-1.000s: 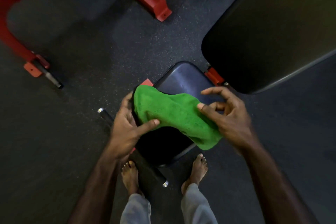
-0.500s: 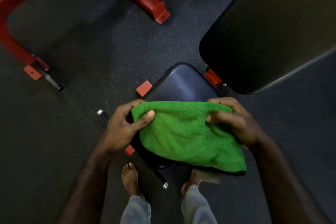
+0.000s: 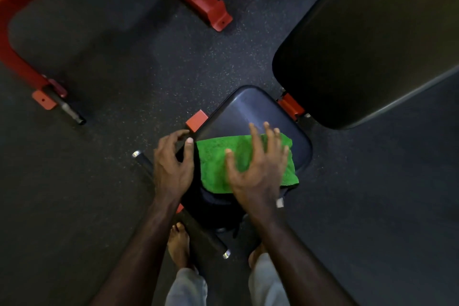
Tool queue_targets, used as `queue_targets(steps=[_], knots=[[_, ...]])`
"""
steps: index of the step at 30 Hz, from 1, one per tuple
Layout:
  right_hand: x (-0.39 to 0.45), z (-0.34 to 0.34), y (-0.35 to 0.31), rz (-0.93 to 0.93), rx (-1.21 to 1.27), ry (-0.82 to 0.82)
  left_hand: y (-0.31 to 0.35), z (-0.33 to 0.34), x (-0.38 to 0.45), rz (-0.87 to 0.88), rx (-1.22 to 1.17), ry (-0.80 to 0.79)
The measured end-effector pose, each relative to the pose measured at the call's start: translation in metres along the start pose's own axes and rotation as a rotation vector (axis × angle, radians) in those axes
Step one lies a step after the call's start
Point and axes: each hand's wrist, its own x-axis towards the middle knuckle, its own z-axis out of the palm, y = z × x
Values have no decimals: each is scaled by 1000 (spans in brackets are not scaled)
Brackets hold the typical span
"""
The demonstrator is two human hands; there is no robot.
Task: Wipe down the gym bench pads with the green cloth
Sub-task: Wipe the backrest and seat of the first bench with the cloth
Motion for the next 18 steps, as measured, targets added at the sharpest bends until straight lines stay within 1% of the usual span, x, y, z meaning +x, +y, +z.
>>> queue_targets(steps=[2,4,6,8,9,10,11,13,14,15,16,18], knots=[[-7,23,-10,-1,-65,-140,-4,8,-2,-115,-17,-47],[-15,38,-6,-89,-191,-243,-7,13,-4,-236,-24,-36],[-19,41,12,-237,-288,-279,-10,13,-2,-362,-18,-13],[-14,33,37,-424,-338,-290,-17,12,0,-409,13,-43],[-7,27,51,-484,-361,-270,-20,12,0,-407,26,-48],[1,22,64,-476,-367,-233,-23,13,1,-400,30,-44],[8,17,70,-385,-360,-189,-25,15,0,-382,25,-25],[7,21,64,-94,-314,-111,-28,18,0,-352,-3,28],[0,26,55,-16,-299,-105,-28,18,0,-335,-13,44],[-10,31,47,-48,-309,-135,-28,18,0,-313,-18,56],[-22,34,44,-186,-333,-190,-30,18,0,-290,-20,64],[-27,30,57,-567,-360,-297,-32,18,0,-289,-19,52]])
